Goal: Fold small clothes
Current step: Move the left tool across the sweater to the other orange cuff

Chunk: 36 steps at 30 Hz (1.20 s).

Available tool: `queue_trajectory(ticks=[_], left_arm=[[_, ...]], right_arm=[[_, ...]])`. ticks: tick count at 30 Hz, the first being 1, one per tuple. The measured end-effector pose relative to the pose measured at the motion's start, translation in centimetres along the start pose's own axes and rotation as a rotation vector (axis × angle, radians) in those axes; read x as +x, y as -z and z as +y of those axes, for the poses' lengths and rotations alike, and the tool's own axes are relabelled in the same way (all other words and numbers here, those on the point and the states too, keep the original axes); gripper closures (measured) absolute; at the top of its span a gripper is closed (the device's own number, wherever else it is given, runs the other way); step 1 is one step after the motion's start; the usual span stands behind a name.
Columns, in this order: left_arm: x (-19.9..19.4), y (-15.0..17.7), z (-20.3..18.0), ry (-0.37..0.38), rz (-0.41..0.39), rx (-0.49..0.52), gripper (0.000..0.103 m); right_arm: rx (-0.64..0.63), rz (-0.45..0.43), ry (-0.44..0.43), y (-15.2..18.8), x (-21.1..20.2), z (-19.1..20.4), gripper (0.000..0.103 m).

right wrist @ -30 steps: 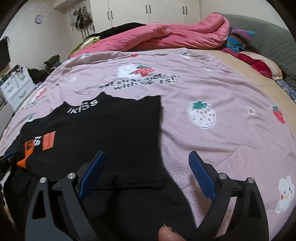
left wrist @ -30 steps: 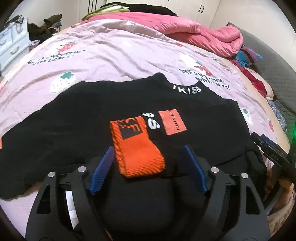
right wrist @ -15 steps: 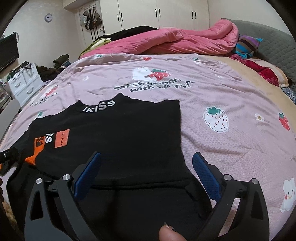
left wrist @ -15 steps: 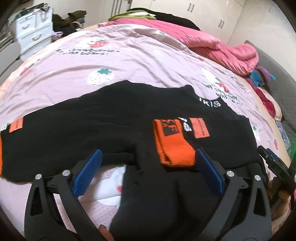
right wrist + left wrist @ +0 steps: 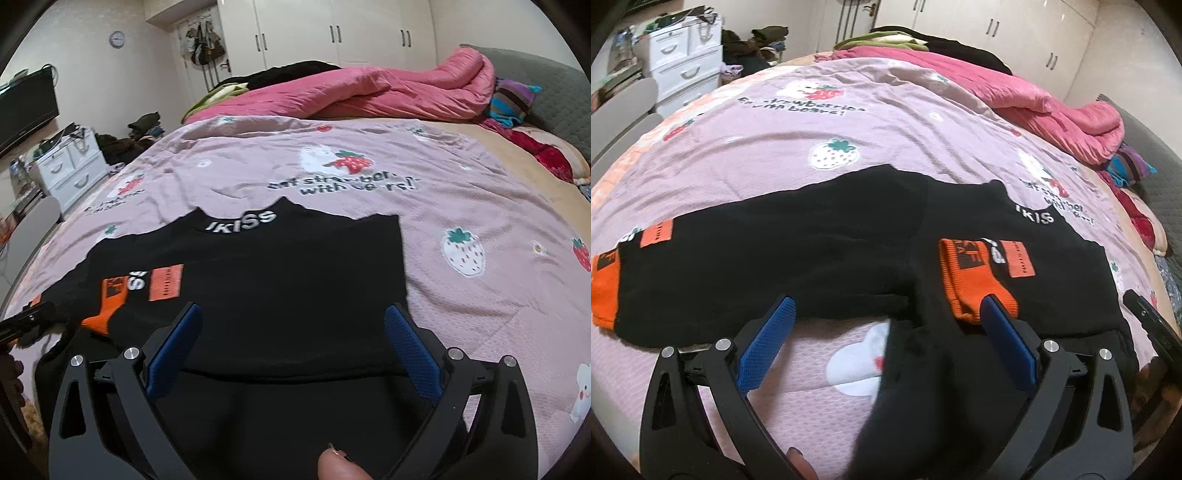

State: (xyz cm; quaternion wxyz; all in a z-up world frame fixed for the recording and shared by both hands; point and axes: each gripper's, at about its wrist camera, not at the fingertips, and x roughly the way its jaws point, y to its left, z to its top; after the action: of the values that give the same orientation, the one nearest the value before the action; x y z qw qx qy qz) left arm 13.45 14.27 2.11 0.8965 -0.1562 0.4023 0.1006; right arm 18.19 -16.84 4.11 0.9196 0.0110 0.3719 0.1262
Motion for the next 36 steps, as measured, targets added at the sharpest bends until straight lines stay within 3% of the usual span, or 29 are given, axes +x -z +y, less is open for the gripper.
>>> queue_trajectory(ticks=[21, 36], left_arm=[[-4.0, 0.5, 9.3, -0.1, -0.092, -0.233, 0.009], [-6.5, 1.6, 14.7, -0.188, -0.129, -0.345, 0.009]], right_arm=[[-0.153, 0.014, -0.166, -1.1, -0.1, 11.4, 0.004], [-0.247, 0.053, -0.298, -1.8, 1.7, 20.4, 0.004]])
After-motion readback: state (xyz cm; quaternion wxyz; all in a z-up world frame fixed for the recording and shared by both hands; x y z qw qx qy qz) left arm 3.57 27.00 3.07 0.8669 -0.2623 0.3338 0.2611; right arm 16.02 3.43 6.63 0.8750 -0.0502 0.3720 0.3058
